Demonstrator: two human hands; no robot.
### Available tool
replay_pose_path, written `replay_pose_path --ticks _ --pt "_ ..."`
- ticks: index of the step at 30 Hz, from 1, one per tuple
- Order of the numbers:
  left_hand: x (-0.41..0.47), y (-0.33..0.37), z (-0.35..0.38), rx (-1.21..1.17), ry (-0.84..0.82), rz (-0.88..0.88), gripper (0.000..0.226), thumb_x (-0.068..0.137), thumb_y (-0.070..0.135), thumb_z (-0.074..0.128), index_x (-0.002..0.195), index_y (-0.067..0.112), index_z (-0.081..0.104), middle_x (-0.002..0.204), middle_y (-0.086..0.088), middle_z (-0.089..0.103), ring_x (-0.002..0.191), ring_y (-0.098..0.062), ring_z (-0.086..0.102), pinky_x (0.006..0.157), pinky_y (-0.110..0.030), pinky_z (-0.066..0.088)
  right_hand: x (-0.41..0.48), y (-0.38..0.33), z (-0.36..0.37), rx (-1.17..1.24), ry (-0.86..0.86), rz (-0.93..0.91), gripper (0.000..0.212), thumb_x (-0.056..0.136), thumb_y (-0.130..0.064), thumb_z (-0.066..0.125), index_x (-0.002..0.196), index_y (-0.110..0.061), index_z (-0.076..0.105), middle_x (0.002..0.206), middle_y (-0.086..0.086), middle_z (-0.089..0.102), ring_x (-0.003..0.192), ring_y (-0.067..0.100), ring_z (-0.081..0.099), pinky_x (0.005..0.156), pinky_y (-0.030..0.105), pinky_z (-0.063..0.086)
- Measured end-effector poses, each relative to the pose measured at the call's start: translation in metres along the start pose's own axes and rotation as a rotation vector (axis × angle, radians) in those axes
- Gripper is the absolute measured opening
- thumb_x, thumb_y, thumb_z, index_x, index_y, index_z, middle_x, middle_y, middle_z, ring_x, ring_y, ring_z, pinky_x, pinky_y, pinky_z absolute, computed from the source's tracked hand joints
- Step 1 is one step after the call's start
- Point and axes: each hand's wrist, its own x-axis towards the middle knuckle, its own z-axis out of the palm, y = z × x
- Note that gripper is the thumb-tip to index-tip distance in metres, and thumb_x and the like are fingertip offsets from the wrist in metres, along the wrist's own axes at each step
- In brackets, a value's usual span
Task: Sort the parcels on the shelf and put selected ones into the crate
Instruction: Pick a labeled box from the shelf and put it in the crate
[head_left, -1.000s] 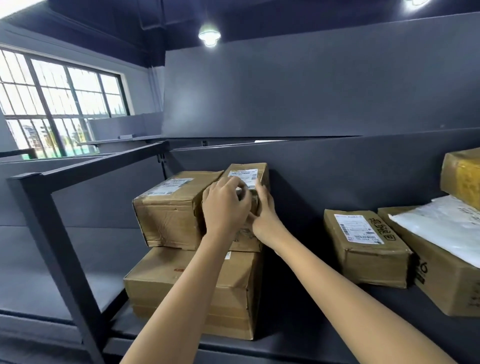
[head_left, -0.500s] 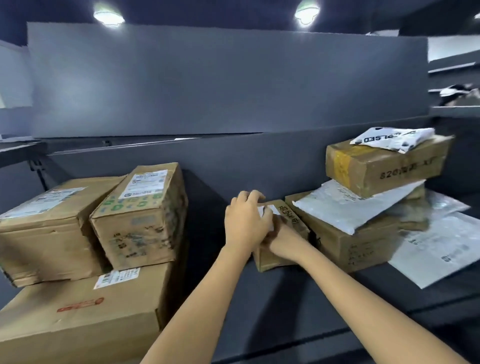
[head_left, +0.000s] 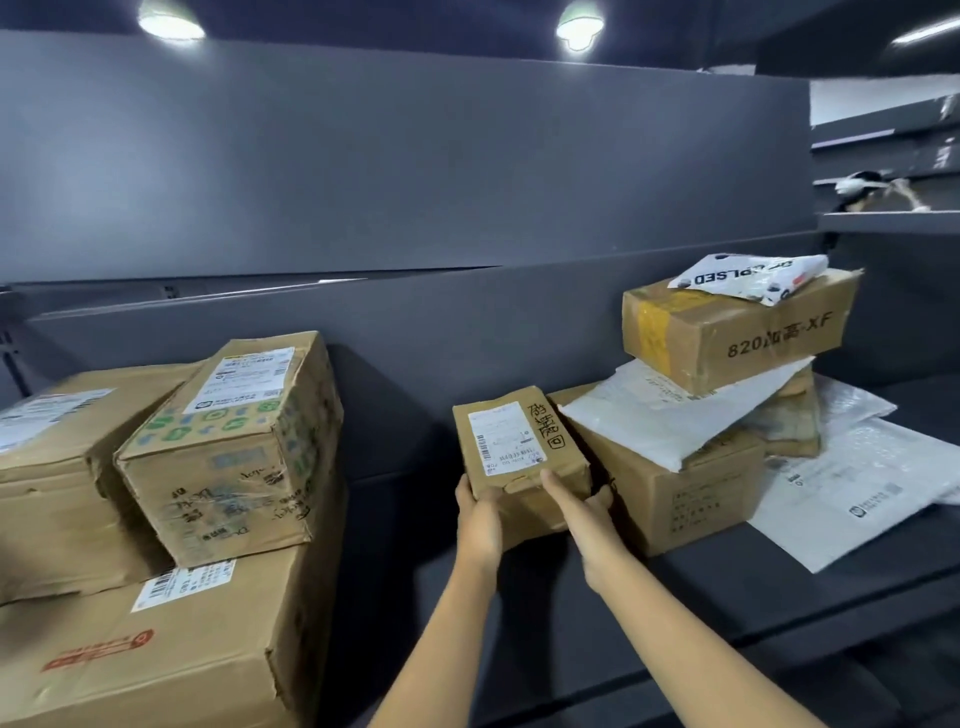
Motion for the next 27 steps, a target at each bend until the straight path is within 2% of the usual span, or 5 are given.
replay_pose_path --ticks 3,9,13,18,27 --pt "-0.009 -0.004 -0.003 -0.071 -0.034 0.048 0.051 0.095 0.019 0.043 0.142 0.029 0.029 0.128 0.001 0.055 0.116 -0.016 0.051 0.097 -0.031 0.04 -0.006 0.002 0.015 0.039 0.056 -0.017 0.126 0.048 -0.07 0.076 0.147 -0.033 0.008 0.151 0.01 0.02 0.137 0.03 0.028 0.108 0.052 0.035" --pt "-0.018 -0.014 -0.023 -0.091 -0.107 0.056 0.052 0.086 0.031 0.049 0.136 0.039 0.033 0.125 0.006 0.06 0.113 -0.011 0.055 0.092 -0.027 0.044 -0.017 0.002 0.021 0.155 0.083 -0.186 0.086 0.066 -0.029 0.084 0.131 -0.027 0.028 0.139 0.009 0.024 0.111 0.02 0.041 0.097 0.044 0.047" --pt "-0.013 -0.002 -0.04 -0.203 -0.043 0.078 0.08 0.074 0.06 0.061 0.144 0.039 0.027 0.14 0.008 0.05 0.131 -0.015 0.044 0.114 -0.042 0.028 -0.028 -0.015 0.007 0.152 -0.027 -0.44 0.087 0.07 -0.01 0.079 0.139 -0.025 0.028 0.14 0.0 0.024 0.116 0.009 0.037 0.095 0.028 0.037" --pt "-0.004 0.034 -0.065 -0.42 0.076 0.193 0.054 0.092 0.058 0.039 0.137 0.031 0.046 0.137 0.001 0.054 0.128 -0.024 0.048 0.111 -0.047 0.032 -0.029 -0.039 -0.015 0.16 -0.244 -0.488 0.114 0.054 -0.035 0.077 0.144 -0.049 0.008 0.152 -0.009 0.02 0.138 0.014 0.03 0.114 0.044 0.03" --pt "-0.017 0.036 -0.073 -0.051 -0.246 0.248 0.052 0.094 0.052 0.04 0.132 0.021 0.053 0.119 0.001 0.068 0.113 -0.018 0.061 0.092 -0.032 0.045 -0.024 -0.052 -0.034 0.138 -0.377 -0.428 0.064 0.089 -0.035 0.058 0.146 -0.035 0.029 0.129 -0.004 0.061 0.115 0.013 0.06 0.101 0.042 0.046"
